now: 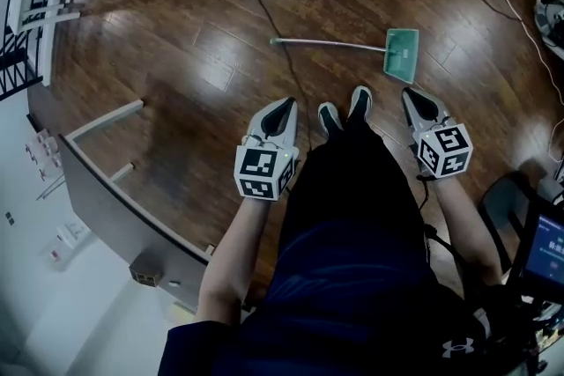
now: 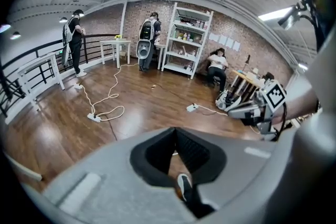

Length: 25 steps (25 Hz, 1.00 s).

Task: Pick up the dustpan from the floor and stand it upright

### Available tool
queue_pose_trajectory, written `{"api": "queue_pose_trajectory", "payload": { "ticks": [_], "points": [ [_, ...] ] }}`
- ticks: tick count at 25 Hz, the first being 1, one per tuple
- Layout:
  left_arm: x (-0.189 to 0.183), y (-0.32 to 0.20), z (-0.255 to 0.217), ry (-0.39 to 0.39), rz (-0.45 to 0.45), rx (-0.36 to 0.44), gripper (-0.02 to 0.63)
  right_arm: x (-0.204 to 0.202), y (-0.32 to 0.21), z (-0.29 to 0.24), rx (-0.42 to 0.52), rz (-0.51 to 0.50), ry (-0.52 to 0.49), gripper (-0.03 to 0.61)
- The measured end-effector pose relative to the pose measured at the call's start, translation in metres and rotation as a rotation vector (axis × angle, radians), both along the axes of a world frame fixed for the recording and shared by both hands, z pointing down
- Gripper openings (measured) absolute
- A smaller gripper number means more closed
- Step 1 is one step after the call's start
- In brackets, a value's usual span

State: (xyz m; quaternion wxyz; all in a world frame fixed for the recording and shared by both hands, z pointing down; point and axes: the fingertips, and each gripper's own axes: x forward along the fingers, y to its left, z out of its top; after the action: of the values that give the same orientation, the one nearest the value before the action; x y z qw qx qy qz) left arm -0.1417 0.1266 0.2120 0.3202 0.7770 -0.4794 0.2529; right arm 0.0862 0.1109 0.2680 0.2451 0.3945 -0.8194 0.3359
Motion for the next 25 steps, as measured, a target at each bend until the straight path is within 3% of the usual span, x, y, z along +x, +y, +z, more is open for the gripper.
{"api": "queue_pose_trajectory", "payload": {
  "ticks": [4,8,12,18,21,25],
  "points": [
    [-0.001,-0.012,0.032,-0.090,0.042,0.050,0.005,-0.003,-0.023,0.019,0.025,-0.097,-0.010,0.011],
    [0.012,-0.013,0.063,-0.148,0.183,0.062,0.005,-0.007,-0.042,0.043,0.075,-0.215,0.050,0.011],
    [0.015,-0.014,0.096,-0.216,0.294,0.050,0.005,-0.014,-0.047,0.069,0.055,-0.256,0.052,0.011],
    [0.001,-0.018,0.215,-0.177,0.329,-0.007,0.005,-0.027,-0.035,0.189,0.048,-0.376,0.141,0.012],
    [-0.009,-0.040,0.240,-0.152,0.310,0.016,0.031,-0.030,-0.050,0.222,0.051,-0.404,0.183,0.012],
    [-0.028,-0.061,0.300,-0.143,0.310,0.016,0.063,-0.048,-0.071,0.285,0.036,-0.386,0.159,0.085]
  ]
}}
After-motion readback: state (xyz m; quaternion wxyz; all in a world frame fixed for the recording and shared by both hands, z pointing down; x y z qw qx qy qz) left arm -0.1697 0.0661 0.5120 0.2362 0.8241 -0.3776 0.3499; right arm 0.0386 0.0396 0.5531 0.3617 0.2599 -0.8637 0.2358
